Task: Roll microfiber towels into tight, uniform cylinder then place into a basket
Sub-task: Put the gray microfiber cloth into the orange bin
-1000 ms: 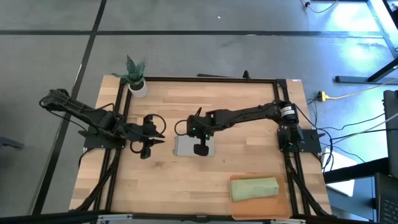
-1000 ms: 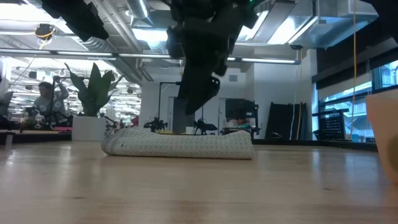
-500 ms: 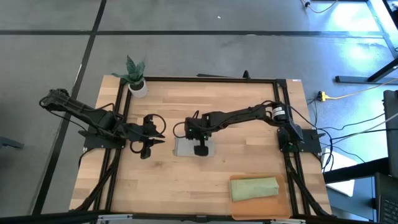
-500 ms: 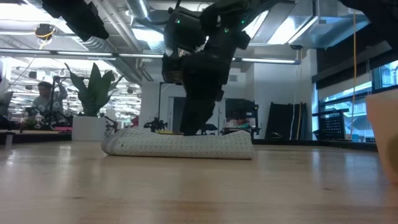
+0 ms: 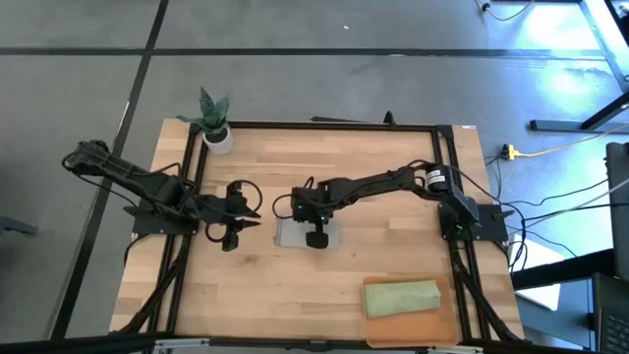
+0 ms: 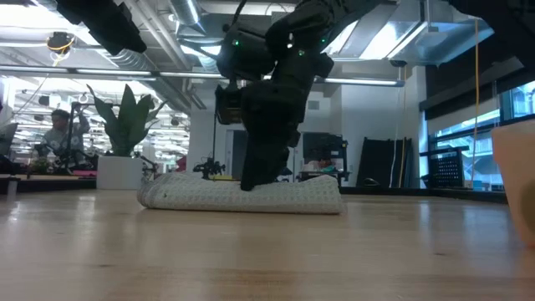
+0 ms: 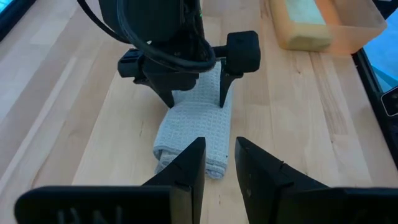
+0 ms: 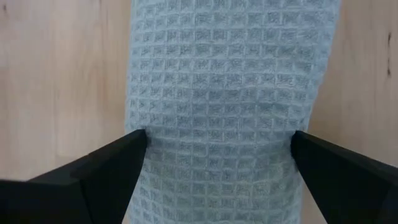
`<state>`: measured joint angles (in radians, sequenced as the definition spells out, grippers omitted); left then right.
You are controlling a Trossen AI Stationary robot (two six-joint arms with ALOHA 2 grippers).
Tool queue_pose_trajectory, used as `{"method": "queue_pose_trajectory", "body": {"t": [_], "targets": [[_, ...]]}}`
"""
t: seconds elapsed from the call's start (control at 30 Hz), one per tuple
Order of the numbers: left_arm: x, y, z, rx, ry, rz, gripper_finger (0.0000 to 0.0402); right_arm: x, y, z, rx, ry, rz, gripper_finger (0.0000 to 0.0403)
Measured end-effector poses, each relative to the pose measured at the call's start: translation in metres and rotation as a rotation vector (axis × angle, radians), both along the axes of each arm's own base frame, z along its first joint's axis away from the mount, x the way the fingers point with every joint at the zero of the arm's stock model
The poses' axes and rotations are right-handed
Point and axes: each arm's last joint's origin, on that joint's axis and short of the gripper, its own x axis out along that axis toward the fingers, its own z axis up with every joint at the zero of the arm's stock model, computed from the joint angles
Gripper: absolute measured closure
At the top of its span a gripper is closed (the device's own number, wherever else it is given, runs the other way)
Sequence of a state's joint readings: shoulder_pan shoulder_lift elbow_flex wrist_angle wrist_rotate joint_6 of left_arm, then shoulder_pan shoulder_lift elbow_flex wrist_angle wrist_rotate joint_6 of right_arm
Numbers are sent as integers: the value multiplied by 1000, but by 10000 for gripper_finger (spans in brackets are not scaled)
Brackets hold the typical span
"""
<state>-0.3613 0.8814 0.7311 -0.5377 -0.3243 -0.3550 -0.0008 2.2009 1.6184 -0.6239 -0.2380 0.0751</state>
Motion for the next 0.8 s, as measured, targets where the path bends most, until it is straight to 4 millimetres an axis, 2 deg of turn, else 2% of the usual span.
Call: {"method": "queue_pose_trajectory", "body": {"t": [0.23,0.43,0.8], "targets": [[0,0,0,-1,-2,0,323,0,5,-2,-25,2,5,3],[0,0,0,0,-1,0,323,0,15,-12,-45,1,27,3],[0,0,0,0,-1,0,323,4,25,-14,-125,-61,76,3]]}}
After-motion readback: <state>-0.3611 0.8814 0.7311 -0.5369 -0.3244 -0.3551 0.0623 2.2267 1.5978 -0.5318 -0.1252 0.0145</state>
